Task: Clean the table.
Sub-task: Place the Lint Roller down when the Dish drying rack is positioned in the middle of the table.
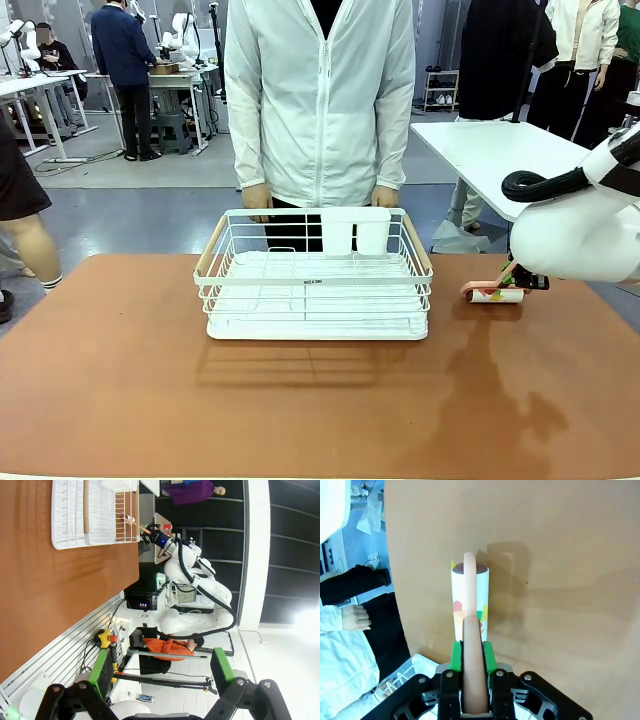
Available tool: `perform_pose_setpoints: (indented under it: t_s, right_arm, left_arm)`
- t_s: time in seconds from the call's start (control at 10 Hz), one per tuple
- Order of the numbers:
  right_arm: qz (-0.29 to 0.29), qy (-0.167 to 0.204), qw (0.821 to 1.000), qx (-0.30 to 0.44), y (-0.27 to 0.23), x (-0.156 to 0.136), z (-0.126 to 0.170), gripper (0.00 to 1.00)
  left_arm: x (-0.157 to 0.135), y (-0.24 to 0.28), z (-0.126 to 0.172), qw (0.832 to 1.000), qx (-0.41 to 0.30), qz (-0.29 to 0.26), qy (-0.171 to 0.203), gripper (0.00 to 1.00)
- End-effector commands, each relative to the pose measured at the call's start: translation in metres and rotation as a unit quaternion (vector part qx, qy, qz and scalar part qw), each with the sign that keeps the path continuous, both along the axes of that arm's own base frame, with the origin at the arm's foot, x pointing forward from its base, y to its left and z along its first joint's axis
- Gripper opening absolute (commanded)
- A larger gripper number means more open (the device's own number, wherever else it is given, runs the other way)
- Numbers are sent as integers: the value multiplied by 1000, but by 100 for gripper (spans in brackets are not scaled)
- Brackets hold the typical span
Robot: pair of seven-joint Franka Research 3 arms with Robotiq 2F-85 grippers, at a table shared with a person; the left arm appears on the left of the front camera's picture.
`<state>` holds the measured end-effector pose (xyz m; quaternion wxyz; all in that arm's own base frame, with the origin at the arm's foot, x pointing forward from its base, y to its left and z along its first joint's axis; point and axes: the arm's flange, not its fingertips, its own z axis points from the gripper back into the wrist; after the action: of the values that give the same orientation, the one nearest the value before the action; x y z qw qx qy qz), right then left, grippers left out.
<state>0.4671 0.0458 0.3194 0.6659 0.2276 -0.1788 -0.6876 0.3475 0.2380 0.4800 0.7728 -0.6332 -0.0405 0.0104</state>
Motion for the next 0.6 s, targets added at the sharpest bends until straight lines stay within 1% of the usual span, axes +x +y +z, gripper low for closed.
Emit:
perform_pose_setpoints:
  t_s: [0.0,0.1,0.2,0.3,0.4,0.5]
  right_arm:
    - [2,-7,1000,-3,8,-14,-4,29]
    - [2,-5,1000,-2,8,-14,-2,36]
    - [0,6,1000,1,7,-13,-2,44]
    - [-1,6,1000,4,6,-17,2,50]
    - [5,21,1000,4,8,-23,10,58]
    - [6,68,998,-6,10,-30,18,63]
  left_arm:
    - [-3,1,2,1000,-4,0,-3,100]
    - [-3,1,2,1000,-4,0,-3,100]
    - [-3,1,2,1000,-4,0,-3,100]
    - [-3,1,2,1000,-4,0,-3,100]
    - [-3,1,2,1000,-4,0,-3,100]
    - [-3,1,2,1000,-4,0,-3,100]
